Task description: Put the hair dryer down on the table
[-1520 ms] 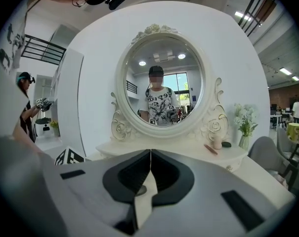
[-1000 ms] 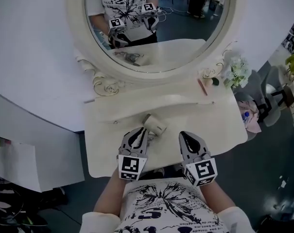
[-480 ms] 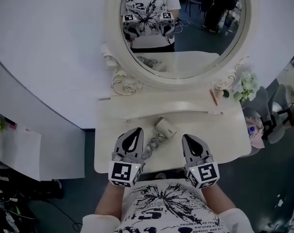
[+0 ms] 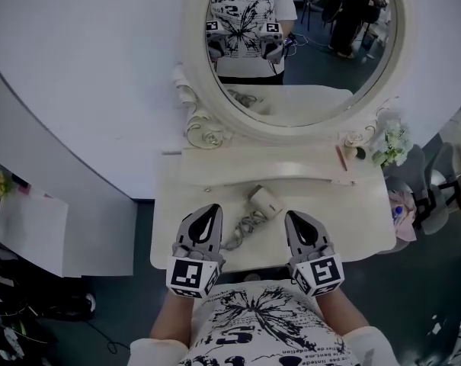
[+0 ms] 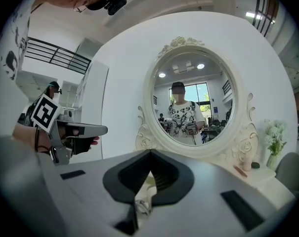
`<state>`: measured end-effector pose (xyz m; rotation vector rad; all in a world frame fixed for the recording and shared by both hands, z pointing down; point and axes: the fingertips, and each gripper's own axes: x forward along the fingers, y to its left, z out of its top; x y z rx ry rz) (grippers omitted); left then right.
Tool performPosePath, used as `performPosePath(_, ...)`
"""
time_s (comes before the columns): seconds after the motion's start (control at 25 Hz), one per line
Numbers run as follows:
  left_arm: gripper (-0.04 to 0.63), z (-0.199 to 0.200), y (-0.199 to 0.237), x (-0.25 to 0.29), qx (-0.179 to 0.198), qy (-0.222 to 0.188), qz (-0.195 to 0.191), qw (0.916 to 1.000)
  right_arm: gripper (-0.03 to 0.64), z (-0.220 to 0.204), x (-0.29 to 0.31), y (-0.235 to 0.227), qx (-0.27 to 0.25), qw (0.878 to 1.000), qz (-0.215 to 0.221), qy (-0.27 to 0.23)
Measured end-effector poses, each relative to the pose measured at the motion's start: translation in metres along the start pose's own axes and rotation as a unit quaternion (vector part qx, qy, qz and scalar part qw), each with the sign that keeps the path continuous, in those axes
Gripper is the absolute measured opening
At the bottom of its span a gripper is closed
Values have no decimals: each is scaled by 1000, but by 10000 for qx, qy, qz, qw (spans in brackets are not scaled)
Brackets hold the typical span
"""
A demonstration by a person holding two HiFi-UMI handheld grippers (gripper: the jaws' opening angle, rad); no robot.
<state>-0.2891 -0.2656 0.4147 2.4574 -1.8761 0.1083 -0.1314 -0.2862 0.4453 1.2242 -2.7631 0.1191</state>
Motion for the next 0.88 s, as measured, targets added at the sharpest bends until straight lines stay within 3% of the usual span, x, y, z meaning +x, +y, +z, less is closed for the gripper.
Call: performPosePath(0.88,21,-8,-6,15,-56,123,-209,9997,18,-1,11,-4,-5,10000,-8,25)
